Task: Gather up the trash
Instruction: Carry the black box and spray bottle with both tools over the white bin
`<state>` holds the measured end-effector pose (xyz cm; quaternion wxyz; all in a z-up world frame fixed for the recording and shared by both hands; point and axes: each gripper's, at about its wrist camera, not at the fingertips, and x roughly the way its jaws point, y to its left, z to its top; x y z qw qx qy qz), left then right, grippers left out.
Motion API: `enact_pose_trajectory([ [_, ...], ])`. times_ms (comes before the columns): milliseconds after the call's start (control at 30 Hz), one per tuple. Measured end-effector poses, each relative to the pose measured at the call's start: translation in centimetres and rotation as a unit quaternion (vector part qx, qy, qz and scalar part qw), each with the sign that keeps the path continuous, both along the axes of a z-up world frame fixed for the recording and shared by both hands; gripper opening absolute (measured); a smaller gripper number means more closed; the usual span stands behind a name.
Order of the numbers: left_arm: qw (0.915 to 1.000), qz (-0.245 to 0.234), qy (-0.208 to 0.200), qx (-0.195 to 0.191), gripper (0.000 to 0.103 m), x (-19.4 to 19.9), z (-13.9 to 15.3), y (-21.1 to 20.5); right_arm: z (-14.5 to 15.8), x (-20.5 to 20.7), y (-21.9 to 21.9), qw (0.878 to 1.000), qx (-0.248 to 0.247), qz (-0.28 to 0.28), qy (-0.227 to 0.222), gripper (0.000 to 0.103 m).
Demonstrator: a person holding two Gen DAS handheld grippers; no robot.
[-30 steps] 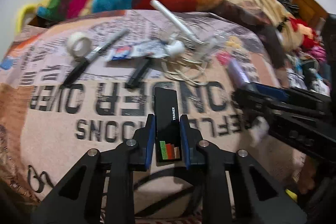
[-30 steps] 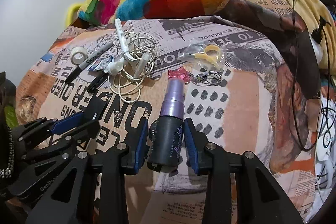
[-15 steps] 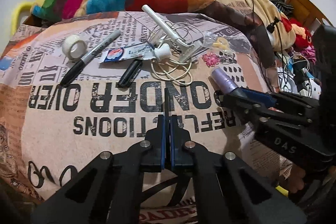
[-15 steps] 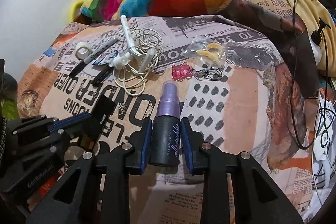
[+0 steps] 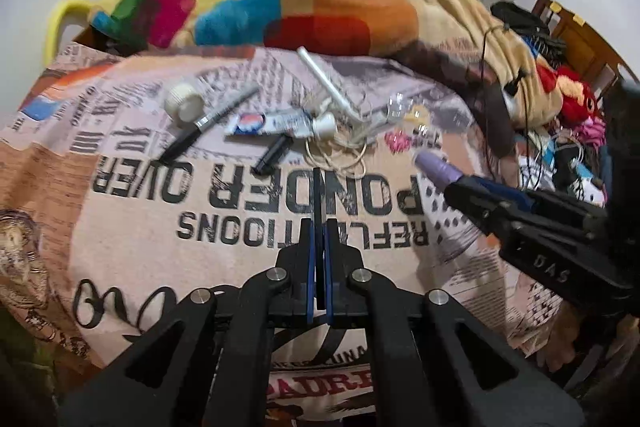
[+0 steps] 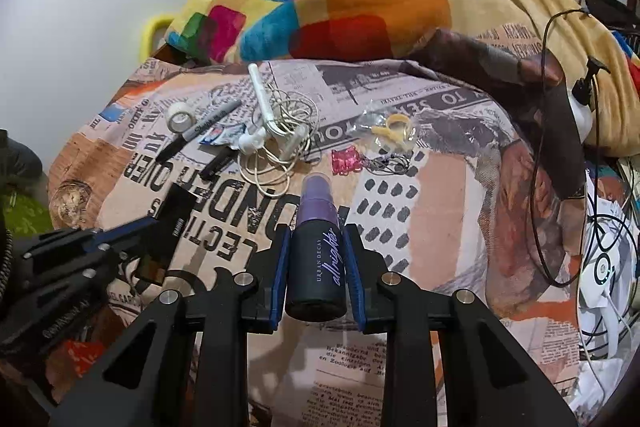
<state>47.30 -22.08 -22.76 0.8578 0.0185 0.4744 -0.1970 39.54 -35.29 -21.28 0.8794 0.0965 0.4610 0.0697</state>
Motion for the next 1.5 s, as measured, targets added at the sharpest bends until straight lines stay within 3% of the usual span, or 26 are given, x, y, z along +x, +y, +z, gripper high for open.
enact_pose_trajectory([
  [433, 0.9972, 0.037, -0.059, -0.027, 0.003, -4.0, 7.4, 3.4, 6.7, -2.4, 2.3, 0.998, 0.007, 0.023, -0.063, 0.024],
  [767, 0.9922, 0.074, -0.098, -0.024, 0.003, -9.5, 11.7, 8.8, 11.4, -6.0, 7.0, 0.992, 0.009, 0.066, -0.109, 0.024],
  [1167, 0.9817, 0.144, -0.122, -0.022, 0.003, -16.8, 14.1, 18.1, 14.2, -10.7, 15.3, 0.98, 0.0, 0.141, -0.138, 0.024],
  [1500, 0.9667, 0.227, -0.119, -0.005, 0.003, -23.1, 13.7, 27.4, 14.0, -13.8, 24.0, 0.966, 0.007, 0.216, -0.141, 0.024],
])
